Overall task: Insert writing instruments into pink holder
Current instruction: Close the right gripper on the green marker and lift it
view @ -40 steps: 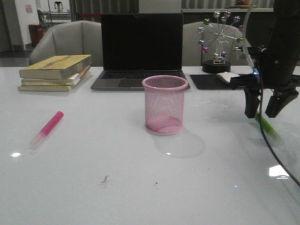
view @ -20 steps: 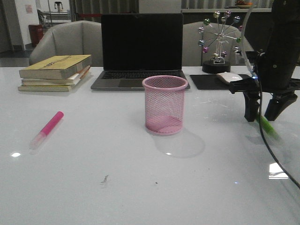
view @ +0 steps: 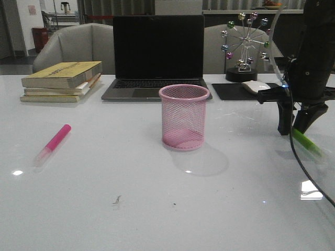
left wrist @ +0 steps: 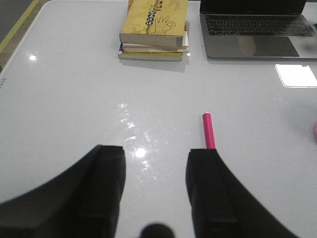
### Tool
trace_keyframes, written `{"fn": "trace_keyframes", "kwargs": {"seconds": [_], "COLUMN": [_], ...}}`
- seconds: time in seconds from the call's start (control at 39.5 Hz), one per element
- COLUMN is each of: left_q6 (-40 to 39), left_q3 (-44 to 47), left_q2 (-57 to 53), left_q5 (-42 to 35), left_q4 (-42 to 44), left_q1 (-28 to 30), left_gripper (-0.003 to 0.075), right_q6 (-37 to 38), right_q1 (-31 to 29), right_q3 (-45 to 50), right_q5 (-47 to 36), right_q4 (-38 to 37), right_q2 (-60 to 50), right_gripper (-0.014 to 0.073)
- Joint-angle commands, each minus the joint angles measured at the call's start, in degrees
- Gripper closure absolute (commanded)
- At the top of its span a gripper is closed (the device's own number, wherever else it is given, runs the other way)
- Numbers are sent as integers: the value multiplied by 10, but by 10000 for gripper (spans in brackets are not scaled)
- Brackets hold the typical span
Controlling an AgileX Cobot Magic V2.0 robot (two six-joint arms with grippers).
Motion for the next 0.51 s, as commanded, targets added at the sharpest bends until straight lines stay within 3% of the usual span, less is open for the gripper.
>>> {"fn": "trace_keyframes", "kwargs": {"seconds": [0.0,0.28,0.48], "left_q6": [-4,-4,-4], "left_q3": [-19,-19,-19], "left_q2": [2,2,2], "left_q5": [-42,-42,-42], "left_q4": [-3,-3,-3], "left_q1": [-1,-1,-1], "left_gripper": [346,346,346], "right_q6": [-2,-2,-2], "right_q1": [-2,-1,6], "right_q3": [1,1,1], "right_q5": [16,11,-38], "right_q4": [3,15,16], "right_q2": [-6,-61,-150], "right_gripper": [571,571,571]}}
